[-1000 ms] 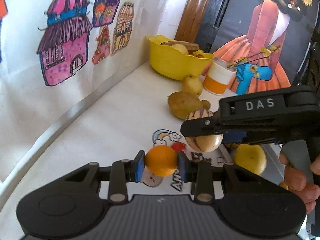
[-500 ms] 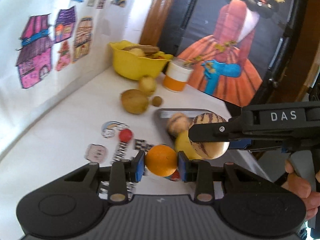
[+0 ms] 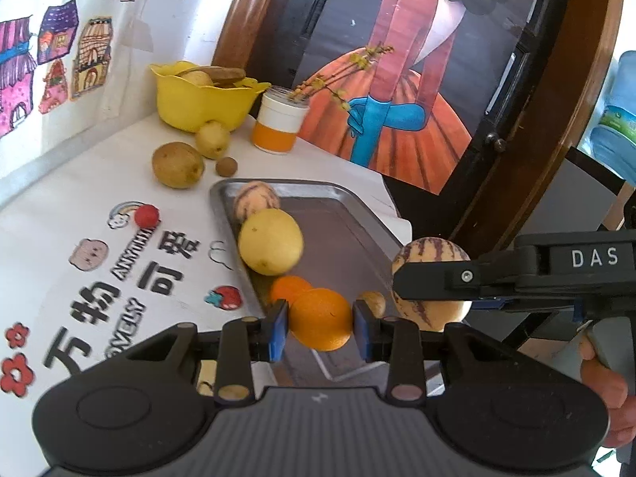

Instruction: Organize fruits

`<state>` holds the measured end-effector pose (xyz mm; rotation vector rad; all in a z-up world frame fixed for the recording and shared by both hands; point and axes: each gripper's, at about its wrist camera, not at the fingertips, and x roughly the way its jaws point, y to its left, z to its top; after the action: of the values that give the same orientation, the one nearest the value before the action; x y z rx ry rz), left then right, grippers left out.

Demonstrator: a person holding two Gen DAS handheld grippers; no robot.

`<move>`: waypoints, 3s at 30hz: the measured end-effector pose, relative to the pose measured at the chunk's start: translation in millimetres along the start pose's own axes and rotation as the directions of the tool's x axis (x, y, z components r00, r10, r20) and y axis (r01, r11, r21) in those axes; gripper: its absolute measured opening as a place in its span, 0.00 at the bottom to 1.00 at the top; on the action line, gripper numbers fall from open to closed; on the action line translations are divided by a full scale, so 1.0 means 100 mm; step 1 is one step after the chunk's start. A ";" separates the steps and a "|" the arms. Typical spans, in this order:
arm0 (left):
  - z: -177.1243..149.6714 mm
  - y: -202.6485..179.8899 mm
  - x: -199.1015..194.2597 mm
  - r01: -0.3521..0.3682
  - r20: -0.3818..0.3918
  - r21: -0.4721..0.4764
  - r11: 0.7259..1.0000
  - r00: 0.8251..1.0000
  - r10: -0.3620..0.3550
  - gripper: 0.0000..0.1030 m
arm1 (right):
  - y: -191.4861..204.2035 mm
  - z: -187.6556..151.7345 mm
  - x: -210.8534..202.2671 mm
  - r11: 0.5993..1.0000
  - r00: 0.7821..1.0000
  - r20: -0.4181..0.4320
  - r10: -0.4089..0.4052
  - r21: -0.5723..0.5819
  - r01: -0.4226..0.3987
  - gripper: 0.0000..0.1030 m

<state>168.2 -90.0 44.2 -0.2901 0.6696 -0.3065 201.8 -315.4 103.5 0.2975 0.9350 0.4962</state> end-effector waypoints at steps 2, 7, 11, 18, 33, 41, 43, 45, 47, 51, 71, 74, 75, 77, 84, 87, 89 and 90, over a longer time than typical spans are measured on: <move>-0.04 -0.05 0.03 -0.005 0.002 0.011 1.000 1.000 0.005 0.36 | -0.08 -0.04 -0.03 1.000 1.000 0.005 -0.004 0.010 0.004 0.54; -0.12 -0.16 0.10 -0.015 -0.009 0.030 0.999 1.000 0.015 0.36 | -0.22 -0.11 -0.02 0.999 1.000 0.006 -0.030 0.012 0.030 0.54; -0.16 -0.21 0.15 -0.032 -0.017 0.052 0.998 0.999 0.033 0.36 | -0.33 -0.15 0.03 0.999 0.999 0.000 -0.034 0.028 0.034 0.54; -0.19 -0.23 0.22 -0.057 -0.039 0.070 0.996 0.997 0.060 0.36 | -0.46 -0.20 0.15 0.998 0.999 -0.022 -0.036 0.041 0.037 0.54; -0.21 -0.21 0.30 -0.076 -0.058 0.070 0.995 0.995 0.080 0.37 | -0.56 -0.28 0.25 0.998 0.998 -0.028 -0.052 0.033 0.053 0.54; -0.23 -0.18 0.30 -0.070 -0.071 0.055 0.996 0.995 0.073 0.37 | -0.54 -0.29 0.25 0.998 0.998 -0.022 -0.060 0.018 0.060 0.54; -0.24 -0.19 0.29 -0.068 -0.073 0.053 0.996 0.995 0.072 0.37 | -0.53 -0.30 0.25 0.998 0.998 -0.022 -0.062 0.015 0.062 0.54; -0.25 -0.19 0.29 -0.066 -0.076 0.053 0.996 0.995 0.070 0.37 | -0.53 -0.30 0.25 0.998 0.998 -0.020 -0.063 0.011 0.064 0.54; -0.26 -0.20 0.28 -0.066 -0.075 0.050 0.997 0.995 0.070 0.37 | -0.52 -0.31 0.25 0.998 0.998 -0.018 -0.063 0.013 0.063 0.56; -0.26 -0.20 0.23 -0.065 -0.070 0.045 0.997 0.995 0.068 0.41 | -0.53 -0.33 0.24 0.999 0.999 -0.023 -0.045 0.025 0.045 0.58; -0.34 -0.13 -0.37 -0.052 0.015 0.013 0.999 0.999 0.052 0.99 | -0.34 -0.42 -0.20 0.999 0.996 0.079 -0.036 -0.036 0.039 0.99; -0.38 -0.05 -0.49 -0.072 0.025 0.015 0.997 0.997 0.072 0.99 | -0.27 -0.48 -0.25 0.997 0.995 0.092 -0.043 -0.061 0.049 0.99; -0.38 0.00 -0.53 -0.086 0.027 0.016 0.996 0.996 0.085 0.99 | -0.24 -0.50 -0.27 0.996 0.994 0.095 -0.046 -0.071 0.053 0.99; -0.41 0.09 -0.60 -0.113 0.027 0.016 0.993 0.993 0.113 0.99 | -0.18 -0.56 -0.30 0.993 0.994 0.098 -0.055 -0.094 0.065 0.99; -0.45 0.50 -0.80 -0.213 0.014 -0.010 0.977 0.977 0.214 0.99 | 0.10 -0.78 -0.27 0.983 0.998 0.017 -0.064 -0.169 0.066 0.99; -0.46 0.70 -0.88 -0.248 0.009 -0.031 0.968 0.969 0.249 0.99 | 0.24 -0.84 -0.23 0.976 0.998 -0.029 -0.064 -0.211 0.056 0.99; -0.46 0.81 -0.93 -0.272 0.006 -0.038 0.962 0.962 0.272 0.99 | 0.35 -0.88 -0.19 0.969 0.996 -0.054 -0.069 -0.241 0.054 0.99; -0.45 0.87 -0.95 -0.285 0.004 -0.040 0.958 0.959 0.285 1.00 | 0.40 -0.89 -0.16 0.966 0.995 -0.068 -0.069 -0.254 0.049 0.99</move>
<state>84.3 16.9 32.5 -0.2283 0.6983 -0.0161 108.9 -287.1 82.3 0.0203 0.9405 0.5680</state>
